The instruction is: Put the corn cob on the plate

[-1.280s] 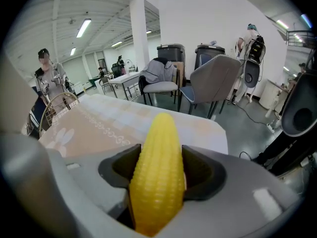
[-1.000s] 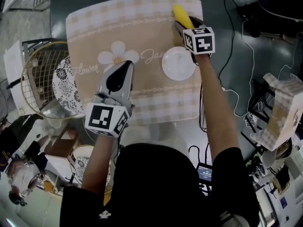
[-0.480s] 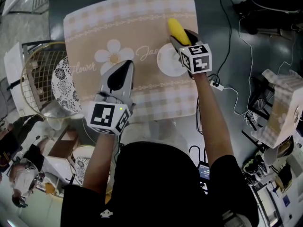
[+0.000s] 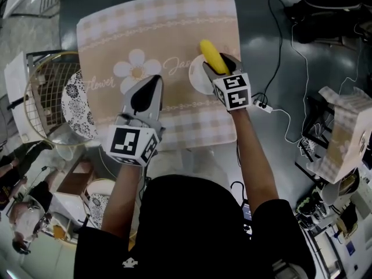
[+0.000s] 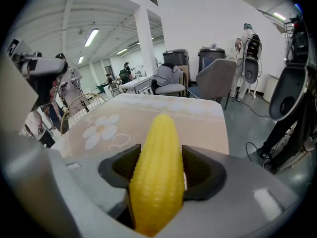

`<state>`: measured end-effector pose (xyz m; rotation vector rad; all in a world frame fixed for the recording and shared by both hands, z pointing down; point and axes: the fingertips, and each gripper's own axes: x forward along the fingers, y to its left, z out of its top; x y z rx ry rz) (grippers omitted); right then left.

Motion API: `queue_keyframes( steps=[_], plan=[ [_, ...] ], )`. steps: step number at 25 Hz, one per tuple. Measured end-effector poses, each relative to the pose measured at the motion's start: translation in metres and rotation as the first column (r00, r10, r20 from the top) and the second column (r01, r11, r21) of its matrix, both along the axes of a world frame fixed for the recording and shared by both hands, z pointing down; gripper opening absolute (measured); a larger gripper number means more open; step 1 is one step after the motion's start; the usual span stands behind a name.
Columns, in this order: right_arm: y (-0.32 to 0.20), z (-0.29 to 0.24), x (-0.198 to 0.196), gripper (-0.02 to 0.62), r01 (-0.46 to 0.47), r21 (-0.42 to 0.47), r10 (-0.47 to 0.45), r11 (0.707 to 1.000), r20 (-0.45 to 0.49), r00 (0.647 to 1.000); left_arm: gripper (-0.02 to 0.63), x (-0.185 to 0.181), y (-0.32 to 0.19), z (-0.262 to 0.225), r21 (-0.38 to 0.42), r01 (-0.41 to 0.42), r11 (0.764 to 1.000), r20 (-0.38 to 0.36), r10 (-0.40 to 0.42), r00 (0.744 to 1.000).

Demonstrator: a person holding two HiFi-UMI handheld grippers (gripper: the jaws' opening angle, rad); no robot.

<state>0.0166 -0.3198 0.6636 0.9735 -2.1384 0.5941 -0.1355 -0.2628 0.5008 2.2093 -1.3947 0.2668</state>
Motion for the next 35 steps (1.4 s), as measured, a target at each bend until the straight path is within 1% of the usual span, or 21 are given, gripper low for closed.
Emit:
queue_keyframes(
  steps=[7,15,19,30,35],
  plan=[
    [0.024,0.015,0.001,0.258,0.005,-0.037,-0.005,0.999,-0.021,1.0,0.009,0.001,0.0,0.0,-0.004,-0.009,1.0,-0.001,0.009,1.0],
    [0.029,0.031,-0.002,0.258,0.044,-0.058,-0.048,0.997,-0.067,0.997,0.009,0.0,0.0,0.0,-0.005,-0.003,1.0,0.008,0.003,1.0],
    [0.032,0.031,-0.004,0.258,0.049,-0.07,-0.053,0.996,-0.062,0.997,0.009,0.0,0.0,0.0,-0.009,0.002,1.0,0.007,-0.002,1.0],
    [0.035,0.04,-0.004,0.261,0.058,-0.042,-0.061,0.997,-0.082,0.995,0.009,0.001,0.002,0.003,-0.007,0.009,1.0,0.005,-0.009,1.0],
    [0.035,0.038,-0.003,0.265,0.06,-0.047,-0.063,0.997,-0.076,0.995,0.009,0.006,0.003,-0.001,-0.002,0.005,1.0,0.009,-0.005,1.0]
  ],
)
